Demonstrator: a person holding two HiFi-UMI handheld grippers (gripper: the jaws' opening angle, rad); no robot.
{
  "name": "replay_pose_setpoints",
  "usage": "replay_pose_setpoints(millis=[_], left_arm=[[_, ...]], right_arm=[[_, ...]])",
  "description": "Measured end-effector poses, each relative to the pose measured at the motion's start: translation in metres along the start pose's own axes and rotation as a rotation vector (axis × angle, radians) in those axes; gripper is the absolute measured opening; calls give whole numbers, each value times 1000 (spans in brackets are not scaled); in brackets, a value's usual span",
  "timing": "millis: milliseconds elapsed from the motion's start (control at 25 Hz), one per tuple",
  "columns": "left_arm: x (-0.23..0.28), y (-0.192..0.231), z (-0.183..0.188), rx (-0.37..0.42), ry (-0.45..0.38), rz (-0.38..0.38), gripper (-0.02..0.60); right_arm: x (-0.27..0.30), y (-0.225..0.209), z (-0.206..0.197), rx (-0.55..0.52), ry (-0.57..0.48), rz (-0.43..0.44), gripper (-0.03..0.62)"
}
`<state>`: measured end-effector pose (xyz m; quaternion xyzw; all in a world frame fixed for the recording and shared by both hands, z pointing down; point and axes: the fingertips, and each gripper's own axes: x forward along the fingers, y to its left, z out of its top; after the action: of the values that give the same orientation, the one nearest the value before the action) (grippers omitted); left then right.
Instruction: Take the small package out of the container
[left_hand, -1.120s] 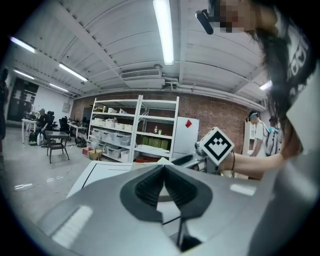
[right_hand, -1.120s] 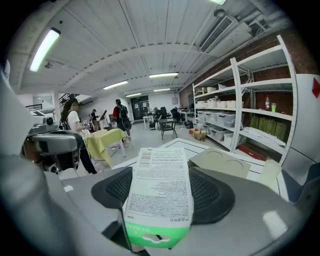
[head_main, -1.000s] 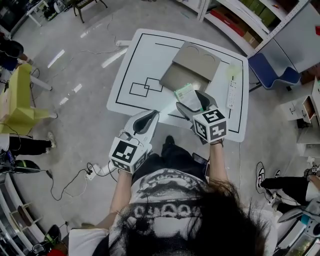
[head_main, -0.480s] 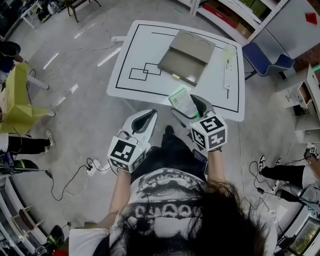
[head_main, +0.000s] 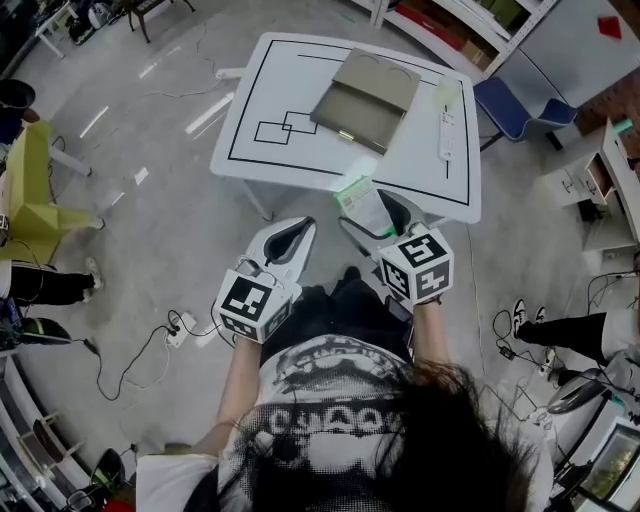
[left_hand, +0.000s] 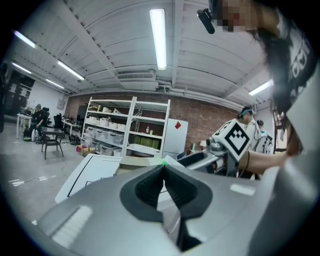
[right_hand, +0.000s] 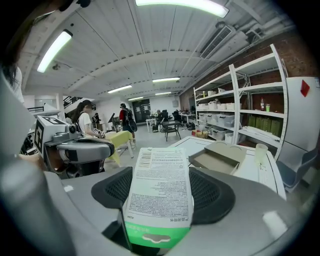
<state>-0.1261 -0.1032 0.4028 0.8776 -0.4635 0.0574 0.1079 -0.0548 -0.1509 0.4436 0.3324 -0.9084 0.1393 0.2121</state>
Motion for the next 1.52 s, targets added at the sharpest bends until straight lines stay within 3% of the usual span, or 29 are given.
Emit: replay_pose_setpoints(millis=[280,1040,1520], left_arm=[[-1,-18,3,6,-5,-1,0],[29,-112,-2,12,19,95,0],[40,-142,-5,31,24,132,0]], right_arm=[[-20,2,-2,-12,-15,6,360],[-97,-29,-40,-32,-26,126,360],[-116,-46,-54,-38,-30,155,360]])
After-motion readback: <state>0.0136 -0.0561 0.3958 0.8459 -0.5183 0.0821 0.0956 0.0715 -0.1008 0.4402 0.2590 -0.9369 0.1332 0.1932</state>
